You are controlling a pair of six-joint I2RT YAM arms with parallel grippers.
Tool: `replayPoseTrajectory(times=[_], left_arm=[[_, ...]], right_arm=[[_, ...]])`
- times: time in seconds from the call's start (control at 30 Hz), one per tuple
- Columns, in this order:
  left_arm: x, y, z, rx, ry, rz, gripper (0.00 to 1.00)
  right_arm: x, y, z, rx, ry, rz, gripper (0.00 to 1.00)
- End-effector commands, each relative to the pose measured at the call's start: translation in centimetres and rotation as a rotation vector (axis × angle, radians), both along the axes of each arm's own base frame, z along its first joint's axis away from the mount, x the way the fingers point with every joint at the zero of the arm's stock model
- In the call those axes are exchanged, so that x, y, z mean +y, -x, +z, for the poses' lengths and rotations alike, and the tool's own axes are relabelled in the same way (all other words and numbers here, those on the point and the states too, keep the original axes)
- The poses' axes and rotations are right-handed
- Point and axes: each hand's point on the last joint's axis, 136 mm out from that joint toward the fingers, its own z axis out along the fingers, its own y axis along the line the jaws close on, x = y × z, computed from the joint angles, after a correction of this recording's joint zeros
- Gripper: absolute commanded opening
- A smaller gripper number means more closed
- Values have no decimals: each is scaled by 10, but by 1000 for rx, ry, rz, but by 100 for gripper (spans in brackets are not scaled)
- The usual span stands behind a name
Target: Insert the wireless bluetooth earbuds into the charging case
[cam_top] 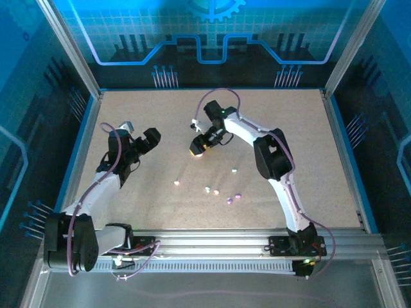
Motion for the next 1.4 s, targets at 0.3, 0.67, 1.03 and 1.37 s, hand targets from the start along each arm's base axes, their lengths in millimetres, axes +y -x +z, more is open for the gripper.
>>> replayPoseTrajectory(times=[0.3,0.67,1.03,1.37], left_arm=[[-5,4,10,-23,-15,-33,99],[-7,4,12,-23,-6,-41,99],[-63,7,57,-105,170,-243,83],[-197,50,122,-217,198,-699,71]], right_arm=[[0,-9,-19,-296,228,62,68],[-1,-1,1,-437,183,83,42],[-37,46,131,-741,-184,-32,34],[-89,97,203,-1023,-268,-21,33]])
